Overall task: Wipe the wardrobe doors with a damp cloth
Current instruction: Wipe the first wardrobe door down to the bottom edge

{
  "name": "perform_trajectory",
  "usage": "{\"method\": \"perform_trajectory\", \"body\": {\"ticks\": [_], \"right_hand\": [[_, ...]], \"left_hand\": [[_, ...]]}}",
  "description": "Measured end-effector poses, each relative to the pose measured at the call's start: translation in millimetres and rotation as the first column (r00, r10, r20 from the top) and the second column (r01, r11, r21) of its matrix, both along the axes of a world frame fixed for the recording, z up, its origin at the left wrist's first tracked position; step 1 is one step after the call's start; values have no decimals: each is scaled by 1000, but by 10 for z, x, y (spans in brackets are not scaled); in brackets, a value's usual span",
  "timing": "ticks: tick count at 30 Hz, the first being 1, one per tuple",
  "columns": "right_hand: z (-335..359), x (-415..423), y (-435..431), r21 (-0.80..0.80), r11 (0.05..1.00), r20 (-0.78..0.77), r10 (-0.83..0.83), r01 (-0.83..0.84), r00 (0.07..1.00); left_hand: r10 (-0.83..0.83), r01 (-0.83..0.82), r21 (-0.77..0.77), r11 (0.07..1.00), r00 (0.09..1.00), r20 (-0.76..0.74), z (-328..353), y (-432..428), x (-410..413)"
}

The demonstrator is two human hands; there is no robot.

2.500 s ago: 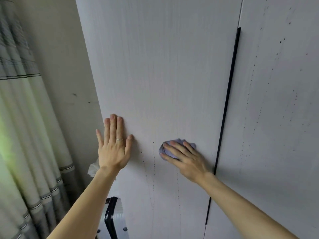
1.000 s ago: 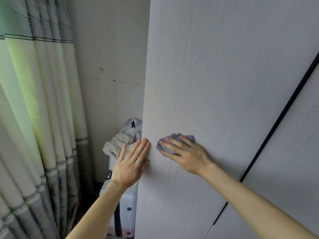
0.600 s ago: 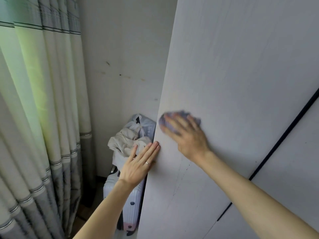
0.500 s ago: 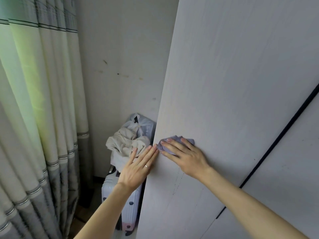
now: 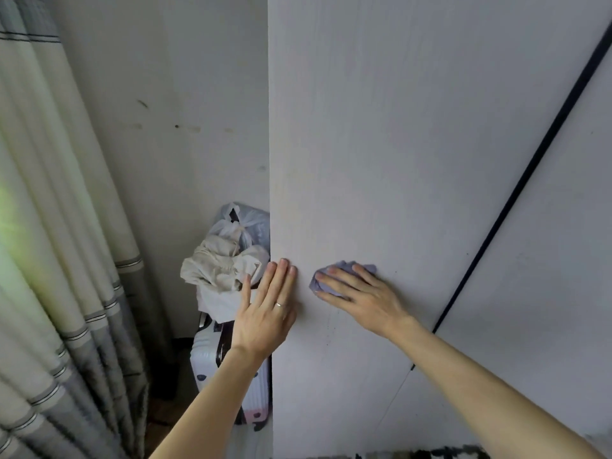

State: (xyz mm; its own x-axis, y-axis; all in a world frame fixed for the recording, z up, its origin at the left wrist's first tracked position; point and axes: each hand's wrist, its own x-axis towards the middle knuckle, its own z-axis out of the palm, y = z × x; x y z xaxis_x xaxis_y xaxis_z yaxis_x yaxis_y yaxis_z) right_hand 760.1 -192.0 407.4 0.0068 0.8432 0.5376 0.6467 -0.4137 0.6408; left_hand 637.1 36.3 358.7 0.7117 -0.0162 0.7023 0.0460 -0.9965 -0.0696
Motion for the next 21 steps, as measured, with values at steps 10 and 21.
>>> {"method": "perform_trajectory", "body": {"ticks": [10,21], "right_hand": [[673,300,-268,538,842,-73,73,-23,995],[191,535,-999,307,952,-145,50,-3,988]], "left_hand": [[82,-81,-194,978,997,-2,-109,-342,131],[176,-175,-271,947,984,-21,-151,-531,222]]}}
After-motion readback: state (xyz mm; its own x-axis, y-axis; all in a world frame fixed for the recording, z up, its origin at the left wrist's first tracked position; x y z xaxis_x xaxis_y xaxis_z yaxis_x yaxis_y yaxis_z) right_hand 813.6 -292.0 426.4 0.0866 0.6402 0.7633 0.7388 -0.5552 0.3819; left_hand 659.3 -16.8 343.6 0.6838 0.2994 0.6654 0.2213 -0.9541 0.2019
